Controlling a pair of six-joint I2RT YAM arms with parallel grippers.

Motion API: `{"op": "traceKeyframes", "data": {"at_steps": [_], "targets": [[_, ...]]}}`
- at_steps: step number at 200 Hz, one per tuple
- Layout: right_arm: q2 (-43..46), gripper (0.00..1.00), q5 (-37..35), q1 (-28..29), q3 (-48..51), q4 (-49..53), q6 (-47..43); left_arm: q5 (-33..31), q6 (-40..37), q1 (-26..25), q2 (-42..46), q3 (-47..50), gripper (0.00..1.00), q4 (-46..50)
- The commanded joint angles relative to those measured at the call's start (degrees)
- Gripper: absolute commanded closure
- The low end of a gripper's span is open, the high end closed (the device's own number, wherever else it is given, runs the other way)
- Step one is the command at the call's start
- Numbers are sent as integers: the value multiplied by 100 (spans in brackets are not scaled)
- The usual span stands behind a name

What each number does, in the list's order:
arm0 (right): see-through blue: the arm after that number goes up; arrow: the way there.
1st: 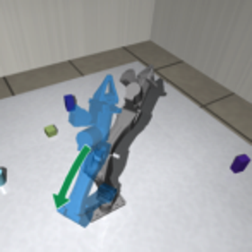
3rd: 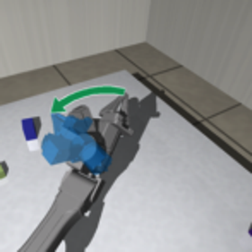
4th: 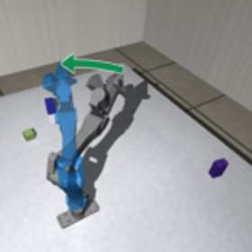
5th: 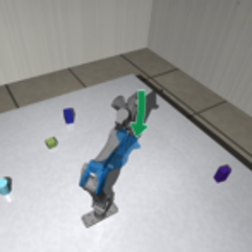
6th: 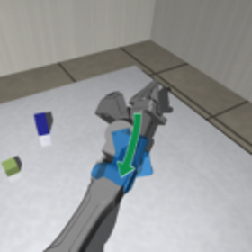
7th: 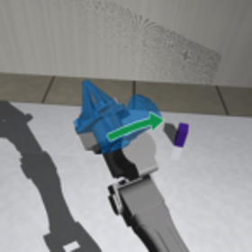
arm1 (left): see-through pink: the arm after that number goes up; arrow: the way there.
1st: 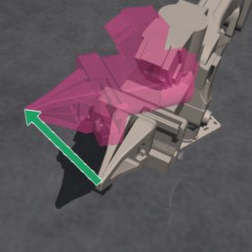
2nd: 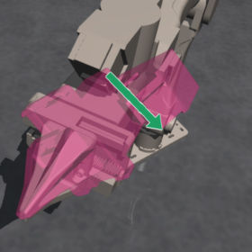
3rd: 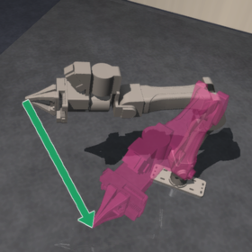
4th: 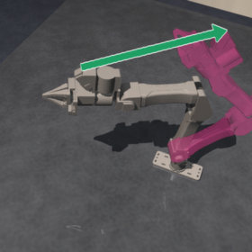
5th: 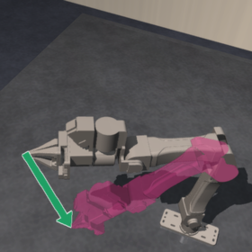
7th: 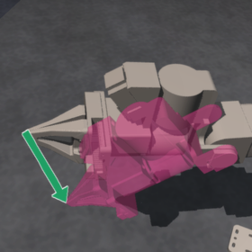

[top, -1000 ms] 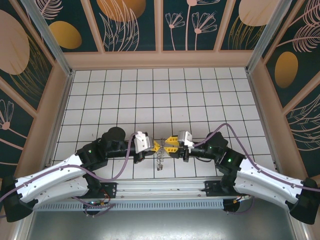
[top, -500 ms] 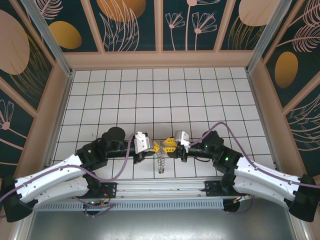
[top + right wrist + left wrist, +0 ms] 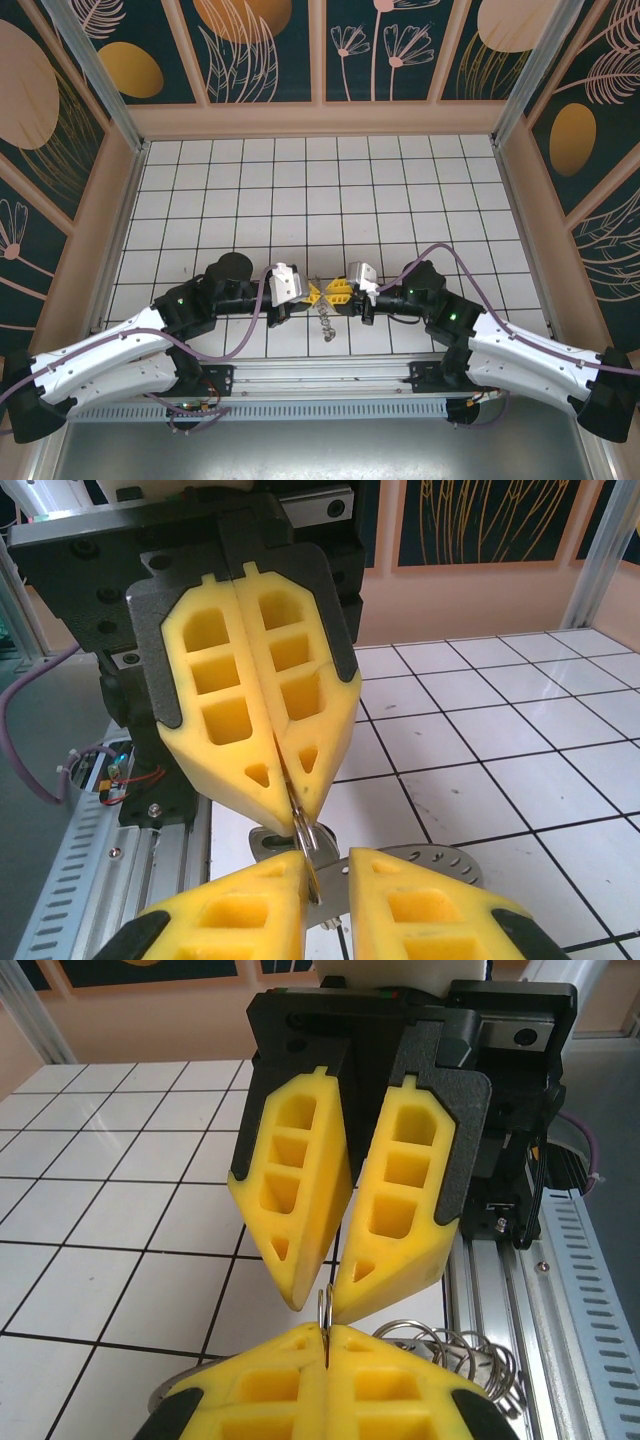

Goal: Put the keys on the keyring

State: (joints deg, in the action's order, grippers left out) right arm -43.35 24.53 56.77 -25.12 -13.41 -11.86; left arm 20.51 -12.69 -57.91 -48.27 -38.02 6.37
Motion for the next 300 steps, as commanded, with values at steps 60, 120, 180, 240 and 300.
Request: {"op": "traceKeyframes", "data": {"at_steps": [60, 120, 180, 240, 300], "targets": [[-95, 100, 97, 62, -339, 90, -181, 100, -94, -2, -24, -232, 100, -91], [500, 100, -230, 69, -87, -170, -186, -94, 280, -1, 425, 45, 99, -163], [520, 100, -138, 71, -62, -291, -210, -91, 407, -7, 607, 119, 100, -148], [563, 100, -170, 71, -55, -250, -167, -124, 360, -5, 537, 120, 100, -180], [519, 68, 23, 79, 34, -136, 93, -97, 287, -7, 532, 45, 100, -163]]}}
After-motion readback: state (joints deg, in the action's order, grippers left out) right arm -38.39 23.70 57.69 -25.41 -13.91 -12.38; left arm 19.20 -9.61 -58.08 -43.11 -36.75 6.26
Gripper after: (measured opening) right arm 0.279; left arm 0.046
